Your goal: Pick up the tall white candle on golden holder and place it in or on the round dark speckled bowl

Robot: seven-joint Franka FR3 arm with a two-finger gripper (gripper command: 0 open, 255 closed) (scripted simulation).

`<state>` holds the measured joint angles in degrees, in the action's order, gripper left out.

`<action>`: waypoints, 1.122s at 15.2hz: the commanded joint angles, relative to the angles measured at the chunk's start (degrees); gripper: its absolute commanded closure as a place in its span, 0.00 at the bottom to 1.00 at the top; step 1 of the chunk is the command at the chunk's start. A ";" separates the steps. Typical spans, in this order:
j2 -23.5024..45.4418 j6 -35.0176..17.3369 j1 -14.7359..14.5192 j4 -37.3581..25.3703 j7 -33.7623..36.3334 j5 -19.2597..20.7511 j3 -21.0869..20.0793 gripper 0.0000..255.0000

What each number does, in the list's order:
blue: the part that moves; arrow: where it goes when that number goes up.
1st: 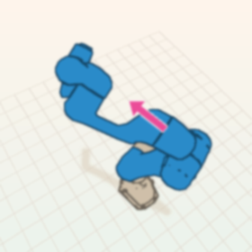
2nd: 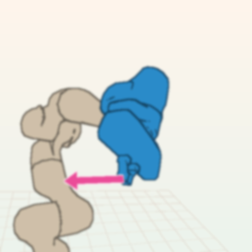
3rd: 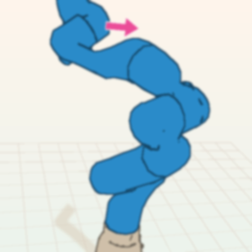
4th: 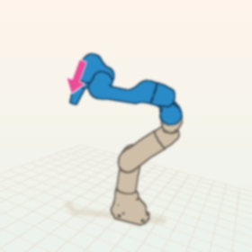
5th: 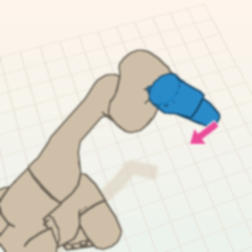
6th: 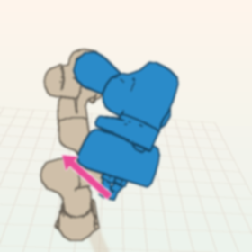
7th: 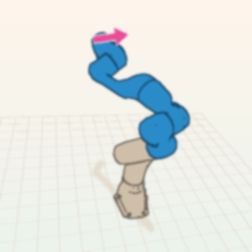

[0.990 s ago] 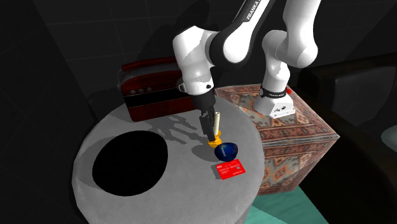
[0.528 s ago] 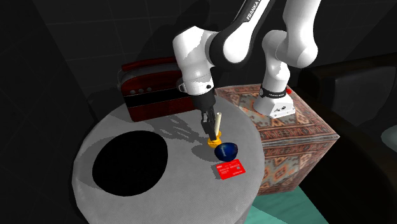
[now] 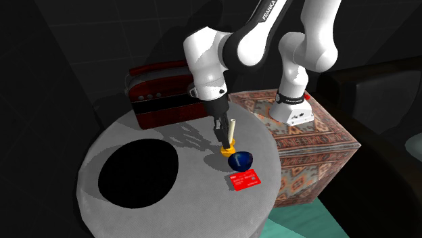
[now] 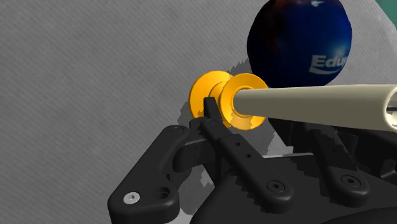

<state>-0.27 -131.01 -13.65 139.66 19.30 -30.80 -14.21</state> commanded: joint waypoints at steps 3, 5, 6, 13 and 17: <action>-2.21 2.68 0.15 -0.62 1.13 0.60 0.15 1.00; -3.38 4.21 0.24 -1.05 1.74 0.93 0.26 1.00; -3.94 4.98 0.29 -1.29 2.05 1.09 0.31 1.00; -7.51 10.32 0.61 -3.33 4.07 2.14 0.70 1.00; -9.25 13.36 0.78 -4.76 5.18 2.67 0.95 1.00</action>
<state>-9.03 -118.36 -12.92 135.11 24.26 -28.23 -13.33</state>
